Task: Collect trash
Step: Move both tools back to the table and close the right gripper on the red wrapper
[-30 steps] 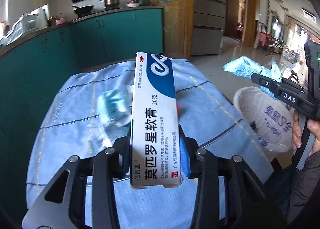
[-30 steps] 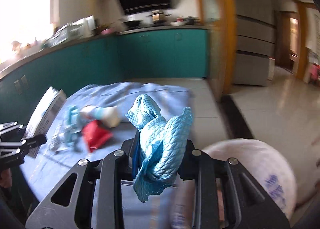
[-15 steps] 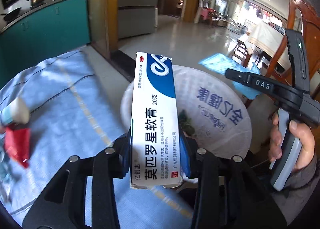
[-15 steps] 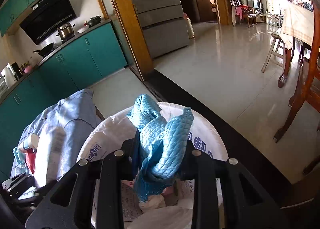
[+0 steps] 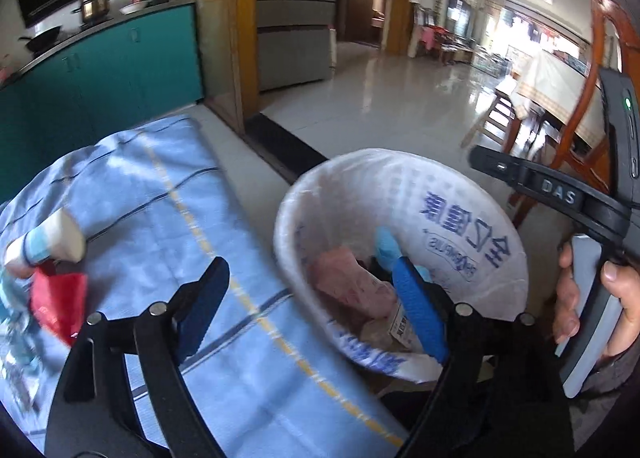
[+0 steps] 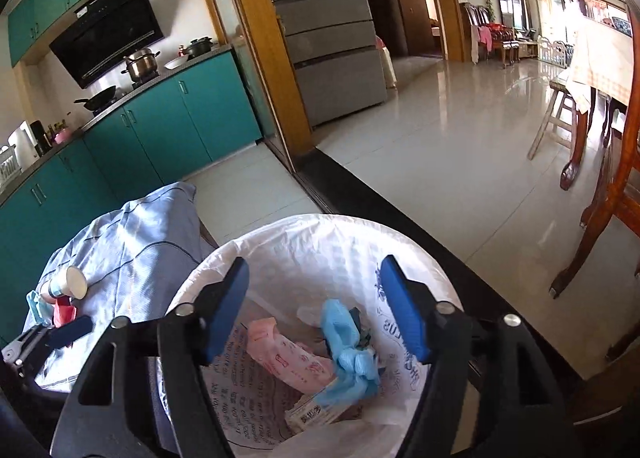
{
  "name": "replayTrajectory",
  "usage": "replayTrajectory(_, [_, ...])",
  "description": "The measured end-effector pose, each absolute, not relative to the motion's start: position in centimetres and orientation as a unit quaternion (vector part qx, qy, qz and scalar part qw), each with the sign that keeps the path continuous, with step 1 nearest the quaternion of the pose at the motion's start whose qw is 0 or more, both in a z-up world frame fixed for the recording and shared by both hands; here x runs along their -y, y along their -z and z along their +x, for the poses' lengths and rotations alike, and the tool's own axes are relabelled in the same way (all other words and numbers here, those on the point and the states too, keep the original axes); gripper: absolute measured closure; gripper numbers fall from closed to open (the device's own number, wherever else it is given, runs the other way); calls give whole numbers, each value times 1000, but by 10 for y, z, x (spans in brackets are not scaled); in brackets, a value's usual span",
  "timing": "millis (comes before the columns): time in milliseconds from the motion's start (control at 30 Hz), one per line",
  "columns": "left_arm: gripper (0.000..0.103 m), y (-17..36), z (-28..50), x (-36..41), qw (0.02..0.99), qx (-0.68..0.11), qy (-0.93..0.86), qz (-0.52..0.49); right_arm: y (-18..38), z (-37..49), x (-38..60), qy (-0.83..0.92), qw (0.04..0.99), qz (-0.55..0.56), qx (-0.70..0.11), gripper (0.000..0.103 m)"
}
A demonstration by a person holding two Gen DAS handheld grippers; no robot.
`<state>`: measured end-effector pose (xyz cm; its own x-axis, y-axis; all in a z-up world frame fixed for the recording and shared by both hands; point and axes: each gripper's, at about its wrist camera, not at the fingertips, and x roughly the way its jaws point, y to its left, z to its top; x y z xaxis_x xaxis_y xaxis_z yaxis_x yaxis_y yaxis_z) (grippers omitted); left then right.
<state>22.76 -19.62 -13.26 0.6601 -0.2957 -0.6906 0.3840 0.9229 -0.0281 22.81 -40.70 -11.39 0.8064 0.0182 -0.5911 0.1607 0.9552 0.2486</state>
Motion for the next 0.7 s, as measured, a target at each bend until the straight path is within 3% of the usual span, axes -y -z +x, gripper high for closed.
replayTrajectory(333, [17, 128, 206, 29, 934, -353, -42, 36, 115, 244, 362, -6, 942, 91, -323, 28])
replayTrajectory(533, [17, 144, 208, -56, 908, -404, -113, -22, 116, 275, 266, -167, 919, 70, -350, 26])
replayTrajectory(700, [17, 155, 205, -75, 902, -417, -102, -46, 130, 298, 155, -297, 874, 16, -384, 26])
